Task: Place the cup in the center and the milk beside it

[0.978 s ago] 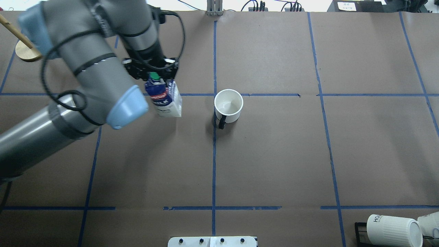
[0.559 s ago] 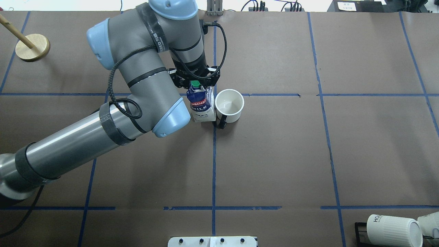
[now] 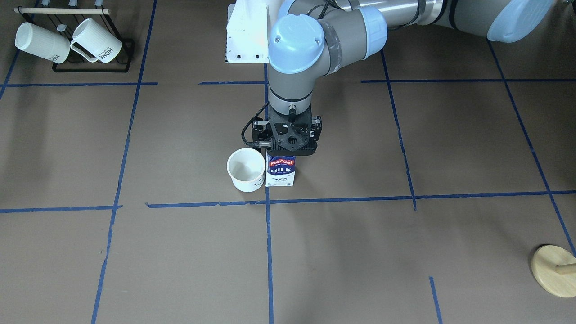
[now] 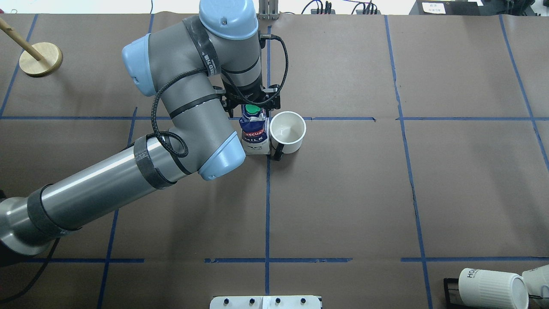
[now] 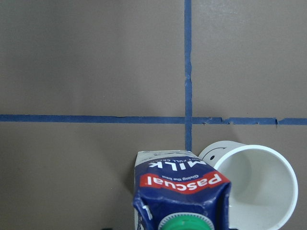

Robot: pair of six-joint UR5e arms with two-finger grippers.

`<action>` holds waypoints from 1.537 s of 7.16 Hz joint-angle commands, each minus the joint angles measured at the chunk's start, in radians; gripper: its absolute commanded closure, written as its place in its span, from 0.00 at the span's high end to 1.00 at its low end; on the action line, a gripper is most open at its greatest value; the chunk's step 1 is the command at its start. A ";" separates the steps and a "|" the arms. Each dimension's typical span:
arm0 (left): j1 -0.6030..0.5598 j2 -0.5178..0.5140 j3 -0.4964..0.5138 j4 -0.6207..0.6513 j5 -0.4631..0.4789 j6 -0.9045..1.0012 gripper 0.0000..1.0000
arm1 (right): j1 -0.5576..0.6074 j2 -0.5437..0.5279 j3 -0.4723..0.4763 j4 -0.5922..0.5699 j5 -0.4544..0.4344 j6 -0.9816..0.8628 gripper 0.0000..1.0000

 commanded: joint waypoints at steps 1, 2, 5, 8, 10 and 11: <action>-0.018 0.002 -0.040 0.027 -0.001 0.010 1.00 | 0.000 0.000 0.000 0.002 0.002 -0.001 0.99; -0.047 0.002 -0.118 0.129 -0.016 0.030 1.00 | 0.000 0.000 0.000 0.002 0.002 -0.002 0.99; -0.173 0.252 -0.372 0.225 -0.071 0.348 1.00 | -0.002 0.000 0.000 0.000 0.005 0.002 0.99; -0.435 0.608 -0.485 0.222 -0.249 0.834 1.00 | -0.003 0.000 -0.003 0.000 0.005 0.004 1.00; -0.611 0.751 -0.471 0.221 -0.288 1.137 1.00 | -0.005 0.000 -0.005 -0.002 0.003 0.004 1.00; -0.681 0.840 -0.470 0.221 -0.292 1.254 1.00 | -0.005 0.000 -0.011 0.000 0.005 0.004 1.00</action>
